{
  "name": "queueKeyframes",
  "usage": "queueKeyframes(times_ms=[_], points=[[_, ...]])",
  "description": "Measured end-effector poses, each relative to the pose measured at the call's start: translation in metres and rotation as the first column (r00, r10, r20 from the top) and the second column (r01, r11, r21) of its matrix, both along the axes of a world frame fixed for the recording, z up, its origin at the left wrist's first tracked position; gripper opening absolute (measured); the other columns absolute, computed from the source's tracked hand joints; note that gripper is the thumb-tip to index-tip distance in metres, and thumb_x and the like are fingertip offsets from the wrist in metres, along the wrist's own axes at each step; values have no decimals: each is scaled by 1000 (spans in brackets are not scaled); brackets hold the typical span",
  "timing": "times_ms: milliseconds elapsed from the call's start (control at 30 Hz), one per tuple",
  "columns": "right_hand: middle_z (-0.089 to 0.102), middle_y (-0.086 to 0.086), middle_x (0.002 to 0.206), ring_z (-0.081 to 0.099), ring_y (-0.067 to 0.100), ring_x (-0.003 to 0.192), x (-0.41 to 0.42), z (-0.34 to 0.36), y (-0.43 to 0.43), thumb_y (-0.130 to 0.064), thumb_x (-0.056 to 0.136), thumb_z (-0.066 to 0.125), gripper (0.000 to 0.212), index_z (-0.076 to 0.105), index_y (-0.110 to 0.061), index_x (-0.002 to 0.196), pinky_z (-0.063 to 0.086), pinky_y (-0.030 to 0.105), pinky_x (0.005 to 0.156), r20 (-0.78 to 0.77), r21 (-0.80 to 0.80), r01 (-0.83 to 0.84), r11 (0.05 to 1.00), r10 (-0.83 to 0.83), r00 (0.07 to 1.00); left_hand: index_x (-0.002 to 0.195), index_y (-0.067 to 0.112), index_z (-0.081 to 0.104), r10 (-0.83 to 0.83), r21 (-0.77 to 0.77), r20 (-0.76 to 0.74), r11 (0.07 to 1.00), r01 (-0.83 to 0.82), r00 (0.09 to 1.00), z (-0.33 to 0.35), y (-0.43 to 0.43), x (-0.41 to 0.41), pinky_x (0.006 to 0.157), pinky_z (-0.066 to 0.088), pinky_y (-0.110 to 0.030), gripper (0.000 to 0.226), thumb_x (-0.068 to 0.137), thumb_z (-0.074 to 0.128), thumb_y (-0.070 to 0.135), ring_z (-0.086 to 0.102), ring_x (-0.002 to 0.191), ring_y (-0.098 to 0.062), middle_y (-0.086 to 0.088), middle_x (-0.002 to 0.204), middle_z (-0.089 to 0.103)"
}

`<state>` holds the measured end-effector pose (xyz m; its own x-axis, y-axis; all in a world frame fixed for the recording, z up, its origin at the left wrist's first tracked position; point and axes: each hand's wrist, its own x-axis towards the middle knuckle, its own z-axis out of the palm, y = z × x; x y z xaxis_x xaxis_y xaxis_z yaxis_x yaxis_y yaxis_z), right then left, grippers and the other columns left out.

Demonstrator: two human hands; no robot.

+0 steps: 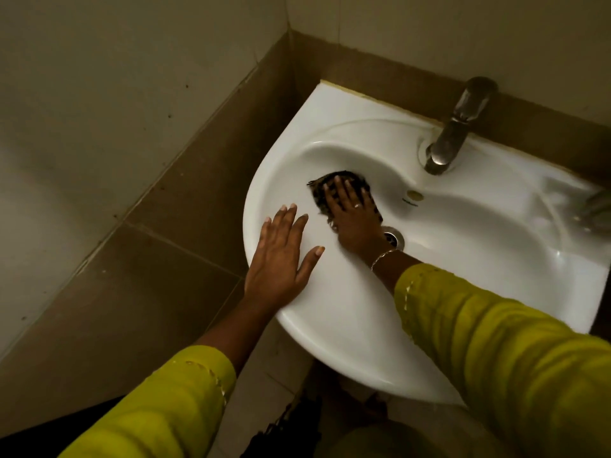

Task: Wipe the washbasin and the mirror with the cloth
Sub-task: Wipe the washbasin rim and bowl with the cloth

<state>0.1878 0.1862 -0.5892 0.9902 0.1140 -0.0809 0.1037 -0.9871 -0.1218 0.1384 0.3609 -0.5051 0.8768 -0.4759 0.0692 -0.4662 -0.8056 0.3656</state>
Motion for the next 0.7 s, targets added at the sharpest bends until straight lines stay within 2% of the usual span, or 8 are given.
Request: queueKeyframes(times_ms=[67, 133, 233, 433, 500, 567, 633, 700], points=[[20, 20, 152, 20, 37, 140, -13, -1, 12, -30, 89, 23, 58, 23, -12, 145, 14, 53, 112, -54, 84, 78, 993, -73, 996, 139, 7, 35, 1, 16, 6, 1000, -1, 1000, -1, 0, 0, 115, 2, -34, 77, 89, 11, 61, 15, 141, -24, -15, 150, 26], [3, 18, 155, 3, 34, 143, -25, 4, 21, -36, 87, 9, 64, 9, -14, 147, 4, 49, 114, -162, 160, 68, 985, -42, 986, 138, 7, 35, 2, 25, 12, 1000, -2, 1000, -1, -1, 0, 114, 3, -35, 75, 89, 15, 59, 16, 141, -24, -15, 150, 26], [-12, 12, 155, -11, 28, 143, -42, 9, 33, -39, 96, 23, 59, -1, -18, 147, -4, 47, 115, -281, 336, 8, 942, 92, 955, 139, 8, 34, 3, 20, 4, 1000, -3, 1000, -2, -1, 0, 115, 6, -37, 68, 89, 23, 53, 17, 141, -25, -14, 150, 27], [1, 12, 156, -4, 26, 144, -93, 51, 40, -18, 99, 36, 54, 11, -7, 146, -4, 37, 115, -393, 608, 62, 791, 233, 890, 138, 8, 36, 16, 21, -6, 1000, -16, 1000, 0, -2, -1, 115, 6, -39, 70, 87, 19, 53, 18, 141, -26, -15, 149, 28], [-3, 7, 156, -8, 24, 144, -107, 45, 31, -41, 98, 27, 59, 4, -17, 146, -4, 39, 114, -340, 631, -54, 774, 339, 877, 138, 8, 36, 14, 30, -1, 999, -14, 1000, -1, -1, 0, 115, 4, -37, 70, 87, 19, 54, 18, 140, -26, -15, 149, 29], [-10, -1, 151, -12, 19, 141, -119, 30, 13, -73, 80, 4, 79, -3, -22, 140, -6, 37, 114, -283, 612, -187, 768, 434, 855, 137, 8, 36, 15, 36, -4, 999, -14, 1000, -2, -1, 0, 114, 3, -35, 72, 87, 18, 55, 19, 140, -26, -15, 149, 30], [-9, -3, 146, -12, 14, 138, -136, 22, -11, -80, 71, -5, 95, 1, -16, 141, -7, 29, 113, -277, 596, -238, 767, 474, 836, 137, 7, 37, 16, 42, -2, 999, -16, 1000, -2, -1, 0, 114, 4, -36, 73, 87, 17, 56, 19, 140, -26, -15, 148, 31], [-7, -5, 145, -11, 11, 138, -149, 24, -36, -77, 76, -2, 90, 4, -16, 141, -7, 27, 114, -312, 579, -254, 775, 498, 809, 137, 7, 38, 17, 41, -3, 999, -17, 1000, -2, -2, 0, 114, 6, -37, 74, 86, 17, 56, 19, 140, -27, -16, 148, 31]])
